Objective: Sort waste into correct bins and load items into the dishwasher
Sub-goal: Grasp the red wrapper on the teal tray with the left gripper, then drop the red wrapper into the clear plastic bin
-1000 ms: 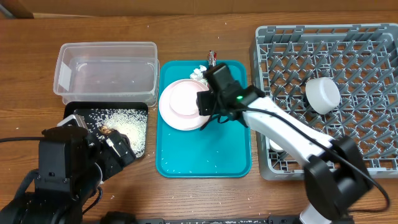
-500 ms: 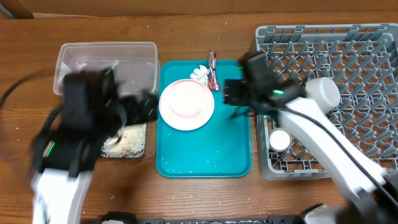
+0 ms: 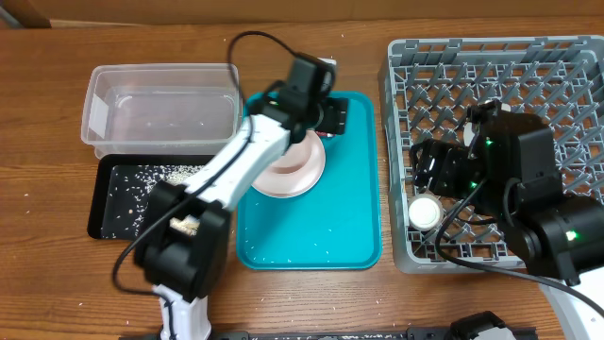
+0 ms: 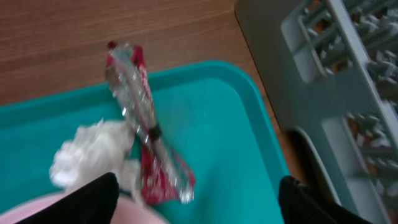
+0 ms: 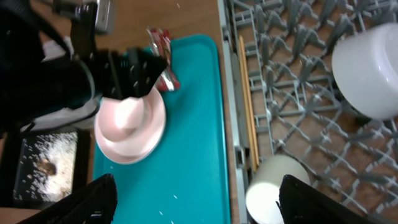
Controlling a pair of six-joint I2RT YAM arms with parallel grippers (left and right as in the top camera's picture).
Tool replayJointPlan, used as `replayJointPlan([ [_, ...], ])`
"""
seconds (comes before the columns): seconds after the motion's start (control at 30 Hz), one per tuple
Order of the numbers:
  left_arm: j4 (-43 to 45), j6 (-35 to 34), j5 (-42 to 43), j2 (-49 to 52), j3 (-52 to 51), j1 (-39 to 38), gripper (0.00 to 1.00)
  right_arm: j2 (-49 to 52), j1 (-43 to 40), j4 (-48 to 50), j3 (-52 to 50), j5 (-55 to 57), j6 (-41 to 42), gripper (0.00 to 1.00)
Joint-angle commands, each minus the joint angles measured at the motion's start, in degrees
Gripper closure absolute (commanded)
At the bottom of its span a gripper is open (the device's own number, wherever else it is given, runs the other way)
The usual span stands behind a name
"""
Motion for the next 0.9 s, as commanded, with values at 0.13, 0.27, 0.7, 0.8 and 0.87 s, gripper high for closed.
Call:
replayJointPlan([
  [0.13,9.7,-1.9,-10.7,8.9,2.3,-0.6,0.18,3.7,-0.3,-3.4,0.9,-2.9,-0.3,0.21],
  [0.27,10.3,-4.9,-13.2,11.7,2.3,-0.6,0.28,5.4,-0.3,-4.2,0.9,-3.3,-0.3,0.22],
  [0.7,-4.0,-5.9,-6.8,0.5,11.9,2.8,0.96,5.5,-0.3,-2.7,0.9,-3.3,-0.3,0.23],
  [0.8,-11.0,-6.3,-7.3,-4.3,12.6,5.2,0.96,5.5,-0.3,-2.5,0.9,-3.3,-0.3,0.23],
  [0.87,-21.0,-9.1,-11.6,-8.3,12.6,8.3,0.96,5.5,-0.3,-2.3,0.9,-3.3,-0.4,0.23],
])
